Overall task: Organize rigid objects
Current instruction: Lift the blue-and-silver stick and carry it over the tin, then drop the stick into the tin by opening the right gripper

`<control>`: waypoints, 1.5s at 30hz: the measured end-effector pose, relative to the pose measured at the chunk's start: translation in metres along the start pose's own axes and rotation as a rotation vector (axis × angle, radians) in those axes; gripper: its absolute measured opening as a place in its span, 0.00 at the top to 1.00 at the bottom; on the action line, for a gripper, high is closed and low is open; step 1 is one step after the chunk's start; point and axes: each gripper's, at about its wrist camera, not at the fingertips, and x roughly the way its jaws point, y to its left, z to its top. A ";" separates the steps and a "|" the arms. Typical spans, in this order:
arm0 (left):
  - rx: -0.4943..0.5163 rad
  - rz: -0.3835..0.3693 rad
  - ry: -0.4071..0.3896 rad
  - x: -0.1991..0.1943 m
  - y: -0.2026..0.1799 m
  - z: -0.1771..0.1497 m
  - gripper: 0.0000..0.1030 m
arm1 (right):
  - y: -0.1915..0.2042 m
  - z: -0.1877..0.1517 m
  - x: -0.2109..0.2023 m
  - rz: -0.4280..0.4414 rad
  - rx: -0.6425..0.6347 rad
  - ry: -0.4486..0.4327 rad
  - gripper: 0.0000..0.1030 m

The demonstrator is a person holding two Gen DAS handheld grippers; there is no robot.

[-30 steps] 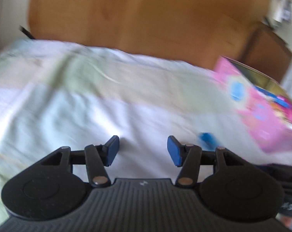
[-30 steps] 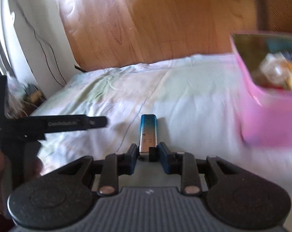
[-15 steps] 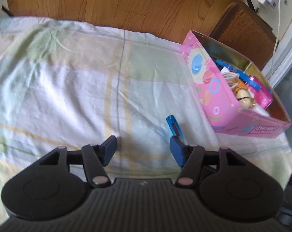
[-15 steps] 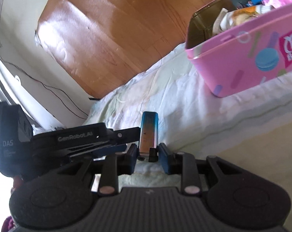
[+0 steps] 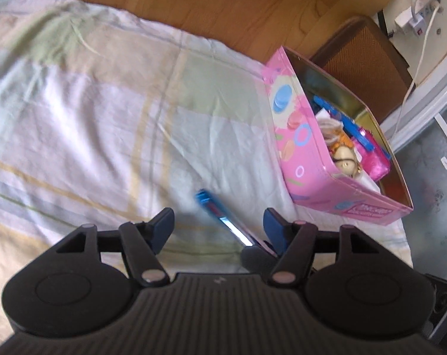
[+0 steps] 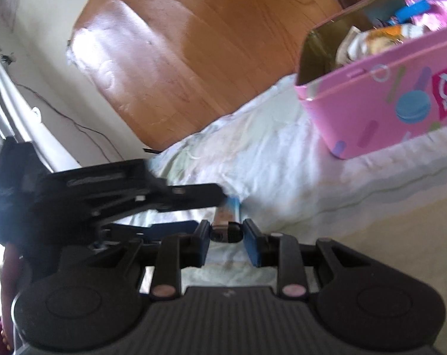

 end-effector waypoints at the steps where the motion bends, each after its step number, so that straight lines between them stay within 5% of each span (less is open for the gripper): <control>1: 0.007 -0.008 0.012 0.004 -0.003 -0.001 0.45 | 0.000 0.000 -0.001 0.006 -0.004 -0.003 0.75; 3: 0.031 -0.016 0.031 0.013 -0.012 -0.003 0.66 | -0.002 0.000 -0.004 0.013 0.003 -0.004 0.75; 6: 0.048 -0.035 0.025 0.015 -0.022 0.001 0.81 | -0.006 0.000 -0.006 0.012 0.034 -0.006 0.75; 17: 0.311 -0.180 -0.088 0.004 -0.127 0.034 0.84 | 0.006 0.041 -0.060 -0.144 -0.191 -0.342 0.76; 24: 0.414 -0.181 -0.092 0.061 -0.180 0.074 0.84 | -0.028 0.098 -0.045 -0.311 -0.236 -0.399 0.76; 28: 0.462 -0.123 -0.104 0.100 -0.202 0.096 0.83 | -0.055 0.126 -0.028 -0.385 -0.229 -0.418 0.68; 29: 0.468 -0.082 -0.114 0.107 -0.205 0.098 0.77 | -0.059 0.126 -0.025 -0.411 -0.242 -0.443 0.48; 30: 0.470 -0.044 -0.122 0.114 -0.207 0.102 0.66 | -0.064 0.125 -0.025 -0.449 -0.249 -0.461 0.41; 36: 0.409 0.015 -0.155 0.121 -0.194 0.108 0.57 | -0.078 0.130 -0.046 -0.456 -0.207 -0.507 0.42; 40: 0.427 0.060 -0.202 0.095 -0.188 0.099 0.56 | -0.078 0.128 -0.051 -0.464 -0.210 -0.539 0.42; 45: 0.494 0.142 -0.287 0.053 -0.182 0.075 0.43 | -0.072 0.119 -0.055 -0.516 -0.232 -0.593 0.42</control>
